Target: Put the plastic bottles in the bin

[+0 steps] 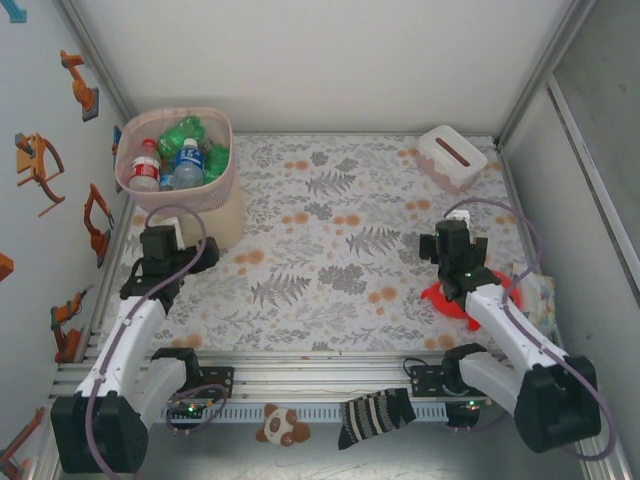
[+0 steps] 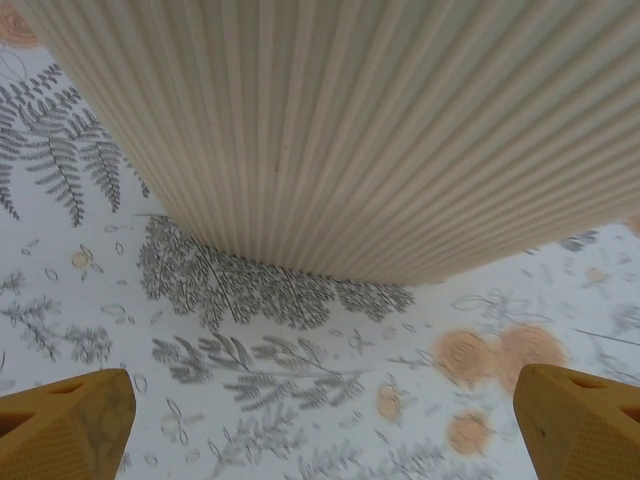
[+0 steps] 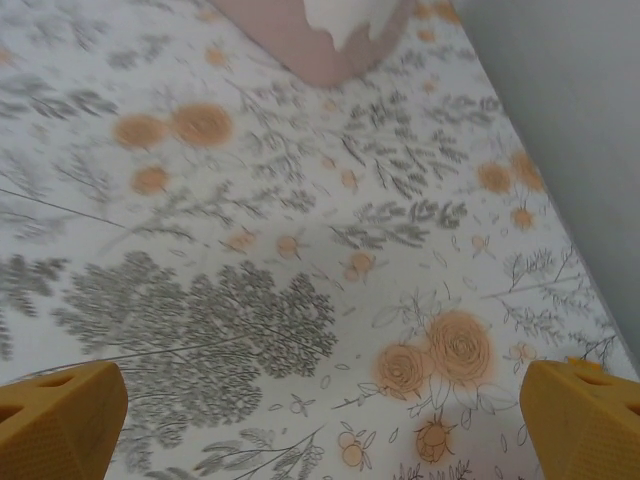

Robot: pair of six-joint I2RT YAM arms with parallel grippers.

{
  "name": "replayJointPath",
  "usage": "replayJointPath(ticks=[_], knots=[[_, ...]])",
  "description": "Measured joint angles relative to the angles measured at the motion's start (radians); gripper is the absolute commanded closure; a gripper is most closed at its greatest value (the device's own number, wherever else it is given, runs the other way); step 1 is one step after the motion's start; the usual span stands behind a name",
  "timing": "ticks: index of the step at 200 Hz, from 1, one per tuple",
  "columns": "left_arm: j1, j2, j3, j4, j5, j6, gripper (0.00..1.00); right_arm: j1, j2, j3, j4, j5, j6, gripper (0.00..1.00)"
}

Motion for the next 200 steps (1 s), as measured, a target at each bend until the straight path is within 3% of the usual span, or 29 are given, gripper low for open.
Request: replayJointPath(ticks=[48, 104, 200], knots=[[-0.010, 0.141, -0.164, 0.408, -0.085, 0.110, 0.03, -0.144, 0.166, -0.100, 0.301, -0.076, -0.012, 0.01], [0.045, 0.353, -0.251, 0.864, 0.033, 0.187, 0.03, -0.235, 0.273, -0.134, 0.595, -0.199, -0.022, 0.01], [0.086, 0.640, -0.208, 1.174, 0.188, 0.249, 0.03, -0.282, 0.470, -0.167, 0.938, -0.450, -0.071, 0.00]])
